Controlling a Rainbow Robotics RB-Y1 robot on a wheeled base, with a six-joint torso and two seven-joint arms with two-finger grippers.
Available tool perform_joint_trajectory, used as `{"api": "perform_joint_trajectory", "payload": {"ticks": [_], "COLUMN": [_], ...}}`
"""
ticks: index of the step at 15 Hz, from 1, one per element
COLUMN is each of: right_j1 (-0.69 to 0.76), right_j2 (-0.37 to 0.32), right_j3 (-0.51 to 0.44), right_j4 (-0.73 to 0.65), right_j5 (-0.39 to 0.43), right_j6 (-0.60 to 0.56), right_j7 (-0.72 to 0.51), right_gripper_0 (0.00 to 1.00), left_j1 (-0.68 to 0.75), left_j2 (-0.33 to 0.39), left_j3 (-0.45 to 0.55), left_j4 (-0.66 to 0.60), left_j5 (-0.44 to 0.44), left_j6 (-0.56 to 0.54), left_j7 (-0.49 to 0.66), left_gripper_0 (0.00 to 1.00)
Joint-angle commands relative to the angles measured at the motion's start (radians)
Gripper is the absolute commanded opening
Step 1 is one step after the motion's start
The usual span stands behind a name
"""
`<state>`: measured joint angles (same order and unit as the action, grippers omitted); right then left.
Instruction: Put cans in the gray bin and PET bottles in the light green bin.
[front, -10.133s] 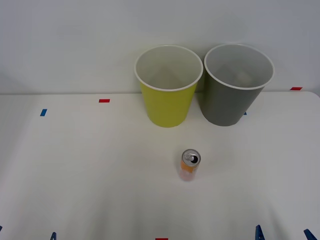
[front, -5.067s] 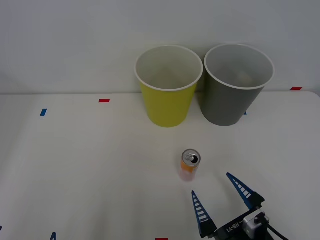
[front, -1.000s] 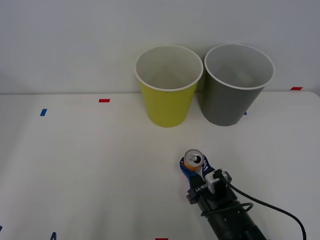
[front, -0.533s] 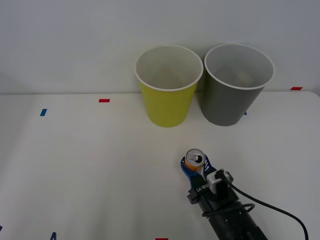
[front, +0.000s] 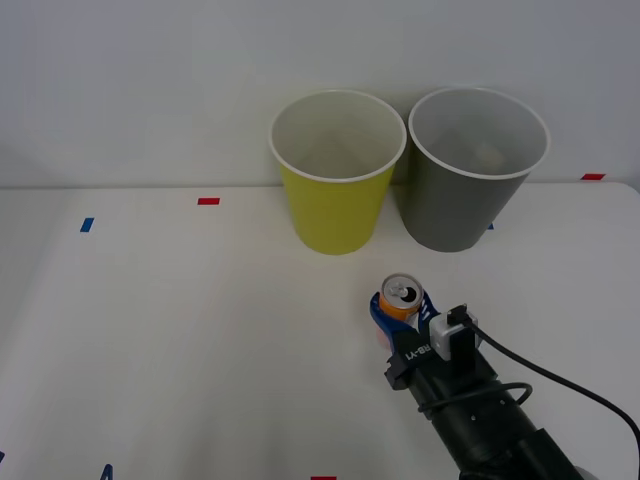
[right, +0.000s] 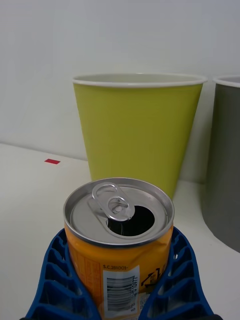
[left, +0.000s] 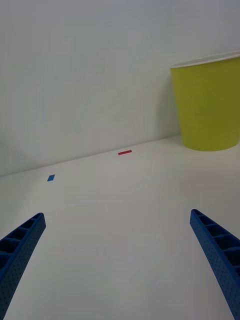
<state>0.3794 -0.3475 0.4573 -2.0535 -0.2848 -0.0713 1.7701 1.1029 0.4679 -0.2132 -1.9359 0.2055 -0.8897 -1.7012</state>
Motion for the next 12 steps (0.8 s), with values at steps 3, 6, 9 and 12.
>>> {"api": "perform_joint_trajectory", "payload": {"ticks": [3,6,9,12], "right_j1": [0.023,0.046,0.042,0.042], "right_j2": [-0.047,-0.041,-0.05,-0.062], "right_j3": [-0.025,-0.066,-0.08,-0.098], "right_j4": [-0.099,-0.221,-0.275,-0.321], "right_j5": [-0.094,-0.097,-0.102,-0.102], "right_j6": [0.028,0.159,0.171,0.173], "right_j7": [-0.006,-0.008,-0.014,-0.015], "right_gripper_0": [0.0,0.0,0.0,0.0], "left_j1": [0.0,0.0,0.0,0.0], "left_j2": [0.0,0.0,0.0,0.0], "left_j3": [0.0,0.0,0.0,0.0], "left_j4": [0.0,0.0,0.0,0.0], "left_j5": [0.0,0.0,0.0,0.0], "left_j6": [0.0,0.0,0.0,0.0], "left_j7": [0.0,0.0,0.0,0.0], "left_gripper_0": [1.0,1.0,1.0,1.0]}}
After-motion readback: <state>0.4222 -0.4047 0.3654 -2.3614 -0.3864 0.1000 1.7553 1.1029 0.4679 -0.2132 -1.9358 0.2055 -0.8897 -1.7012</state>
